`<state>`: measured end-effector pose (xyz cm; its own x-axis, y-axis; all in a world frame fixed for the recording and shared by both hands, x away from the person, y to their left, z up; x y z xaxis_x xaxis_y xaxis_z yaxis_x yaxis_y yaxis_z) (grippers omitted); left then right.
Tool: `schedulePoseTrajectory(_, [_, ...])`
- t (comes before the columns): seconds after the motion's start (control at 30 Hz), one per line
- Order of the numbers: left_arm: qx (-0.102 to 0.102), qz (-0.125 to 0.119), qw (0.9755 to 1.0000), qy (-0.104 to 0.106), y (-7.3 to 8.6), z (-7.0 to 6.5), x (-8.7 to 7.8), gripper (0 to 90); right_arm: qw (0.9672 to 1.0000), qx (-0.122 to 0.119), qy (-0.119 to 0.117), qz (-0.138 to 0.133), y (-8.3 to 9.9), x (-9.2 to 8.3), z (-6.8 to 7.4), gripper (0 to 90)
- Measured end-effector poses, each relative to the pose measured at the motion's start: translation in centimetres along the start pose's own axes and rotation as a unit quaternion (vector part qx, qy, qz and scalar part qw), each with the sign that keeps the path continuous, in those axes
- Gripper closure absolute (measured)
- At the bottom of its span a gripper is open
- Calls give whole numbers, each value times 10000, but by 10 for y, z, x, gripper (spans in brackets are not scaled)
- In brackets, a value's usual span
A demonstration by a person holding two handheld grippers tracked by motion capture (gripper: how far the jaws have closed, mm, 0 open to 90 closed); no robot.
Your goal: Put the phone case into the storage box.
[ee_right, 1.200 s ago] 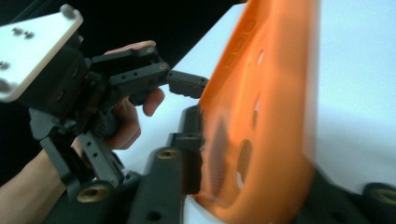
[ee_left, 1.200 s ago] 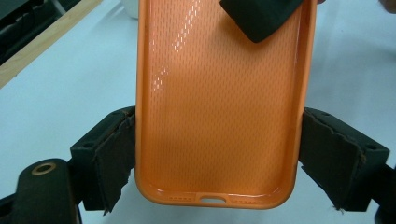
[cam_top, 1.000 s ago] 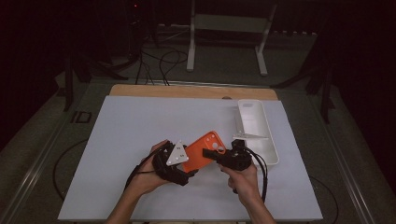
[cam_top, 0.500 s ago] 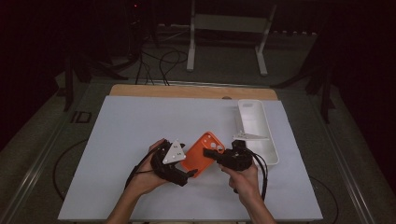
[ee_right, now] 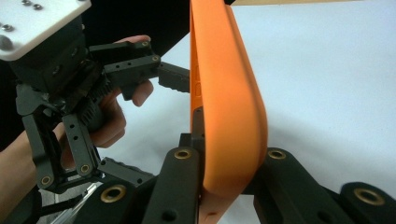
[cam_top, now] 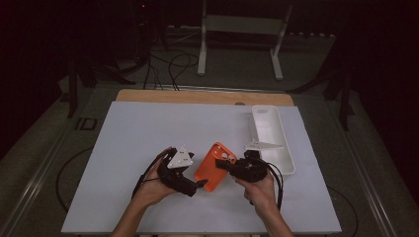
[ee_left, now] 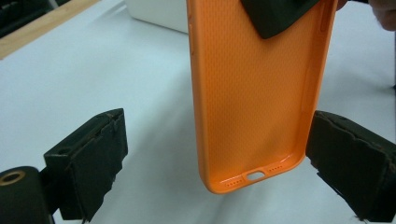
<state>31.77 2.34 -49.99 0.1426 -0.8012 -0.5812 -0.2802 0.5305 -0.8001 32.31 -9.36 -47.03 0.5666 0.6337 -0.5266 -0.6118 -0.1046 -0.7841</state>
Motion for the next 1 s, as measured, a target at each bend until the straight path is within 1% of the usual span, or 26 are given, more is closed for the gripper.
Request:
schedulePoseTrajectory(0.23, [-112,-50,9998,143,2,0,1,64,10000,-87,-26,-4,-1,-2,1,829])
schedulePoseTrajectory(0.27, [-142,-30,9997,202,2,-1,1,64,9999,-106,-30,-18,-1,-2,1,829])
schedulePoseTrajectory(0.33, [-127,-14,9996,271,3,-2,2,66,9999,-139,-51,-18,-2,-4,2,829])
schedulePoseTrajectory(0.43, [-136,-34,9995,286,3,-3,3,81,9997,-194,-142,-47,-4,-6,5,829])
schedulePoseTrajectory(0.63, [-165,-83,9992,364,2,-4,3,96,9988,-435,-209,-69,-6,-10,10,830])
schedulePoseTrajectory(0.67, [-177,-87,9990,410,2,-4,3,97,9986,-468,-222,-72,-6,-10,11,831])
schedulePoseTrajectory(0.77, [-181,-99,9987,465,2,-5,2,96,9980,-544,-300,-86,-6,-11,13,831])
schedulePoseTrajectory(0.87, [-169,-94,9987,473,2,-6,3,96,9976,-602,-336,-90,-6,-11,15,831])
schedulePoseTrajectory(1.0, [-161,-91,9984,542,2,-7,4,95,9970,-664,-386,-96,-6,-11,17,831])
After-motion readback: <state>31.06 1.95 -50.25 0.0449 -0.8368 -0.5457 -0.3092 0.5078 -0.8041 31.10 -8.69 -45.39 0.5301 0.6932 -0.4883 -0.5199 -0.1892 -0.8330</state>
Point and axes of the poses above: each handheld gripper's, and its own axes: x roughly forward along the jaws, y roughly out of its underside, z roughly to its left, the point moved 9 cm from there along x, roughly forward along the jaws, and after that the axes turned 14 degrees about y, right-handed, at the moved point
